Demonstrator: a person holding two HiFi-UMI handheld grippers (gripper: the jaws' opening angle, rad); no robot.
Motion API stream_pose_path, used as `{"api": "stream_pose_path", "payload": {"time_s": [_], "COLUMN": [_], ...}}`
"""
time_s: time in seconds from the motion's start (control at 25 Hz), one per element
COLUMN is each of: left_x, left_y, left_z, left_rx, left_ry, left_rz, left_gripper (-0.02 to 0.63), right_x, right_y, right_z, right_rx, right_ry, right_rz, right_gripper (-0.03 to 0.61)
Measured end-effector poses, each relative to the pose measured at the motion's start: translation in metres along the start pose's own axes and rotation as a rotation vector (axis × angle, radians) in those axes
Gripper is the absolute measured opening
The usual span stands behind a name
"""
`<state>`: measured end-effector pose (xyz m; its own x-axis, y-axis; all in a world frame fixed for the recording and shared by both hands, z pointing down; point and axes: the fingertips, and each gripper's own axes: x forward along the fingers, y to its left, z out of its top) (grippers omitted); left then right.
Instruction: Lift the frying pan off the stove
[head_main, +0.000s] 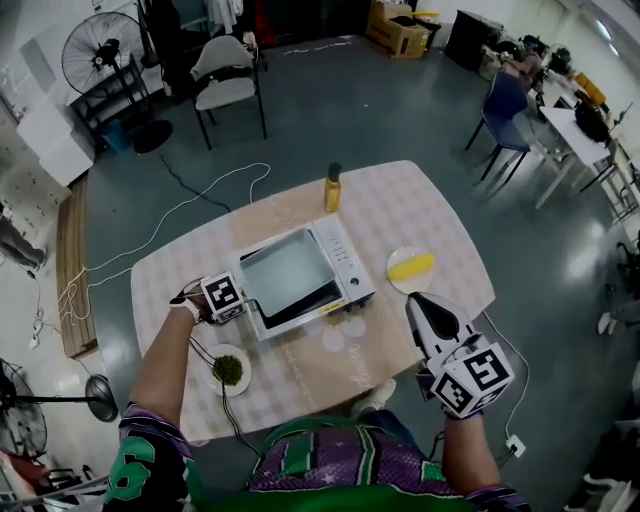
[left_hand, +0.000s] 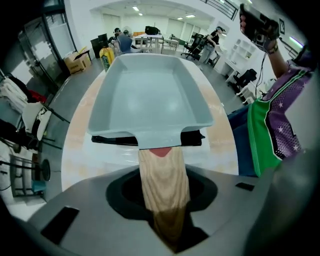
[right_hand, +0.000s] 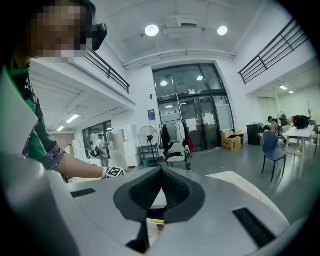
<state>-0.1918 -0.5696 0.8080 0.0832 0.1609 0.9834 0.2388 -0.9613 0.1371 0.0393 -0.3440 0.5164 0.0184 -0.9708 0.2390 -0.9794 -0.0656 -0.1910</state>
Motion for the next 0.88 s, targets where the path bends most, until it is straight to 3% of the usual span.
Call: {"api": "stream_pose_path", "payload": {"time_s": [0.4,0.72,0.88], "left_x": [-0.01,-0.052,-0.081], "left_y": [-0.011,-0.065,-0.085], "left_z": [-0.003,0.001,-0.007], "left_rx": [-0.035,-0.21,-0.282], "left_ry": [-0.069,-0.311,-0.398], "left_rz": [0.05,0.088,0.208], "left_gripper": [0.155,0.155,0.155], "right_x": [0.003,0.006,0.016], "right_y": [-0.004,0.005,0.02], "right_z": [0.0,-0.006,0.001], "right_rx": [0.014,0.015,0.012], "right_ry": [0.007,0.042,0.058], "right_rz": [0.009,0.019,0.036], "right_gripper": [0.008,0.008,0.008]}}
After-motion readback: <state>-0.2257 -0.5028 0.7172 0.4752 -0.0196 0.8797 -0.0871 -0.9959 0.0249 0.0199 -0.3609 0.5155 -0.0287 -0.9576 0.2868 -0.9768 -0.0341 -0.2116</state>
